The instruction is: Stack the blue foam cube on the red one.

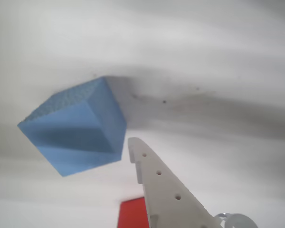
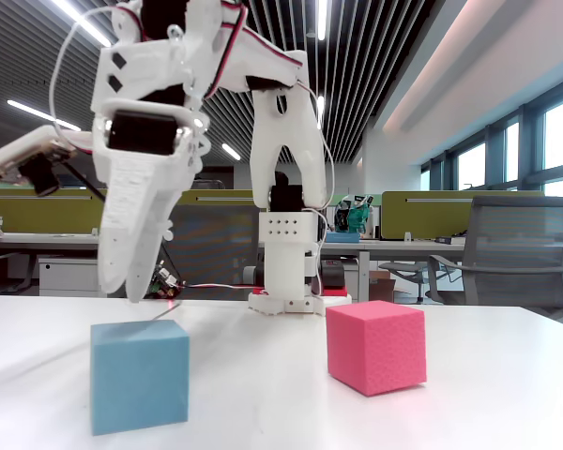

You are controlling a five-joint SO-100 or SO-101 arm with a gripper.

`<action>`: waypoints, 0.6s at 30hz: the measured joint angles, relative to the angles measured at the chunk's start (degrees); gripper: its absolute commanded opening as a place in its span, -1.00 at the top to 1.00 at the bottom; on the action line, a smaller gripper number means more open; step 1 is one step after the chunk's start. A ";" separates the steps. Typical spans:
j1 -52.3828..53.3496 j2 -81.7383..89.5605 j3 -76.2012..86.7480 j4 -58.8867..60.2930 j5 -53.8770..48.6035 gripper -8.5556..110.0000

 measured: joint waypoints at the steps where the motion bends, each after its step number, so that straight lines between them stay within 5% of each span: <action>1: 0.18 -0.53 -0.09 0.00 -0.26 0.24; 18: -1.93 -6.50 -0.09 -3.78 -0.35 0.29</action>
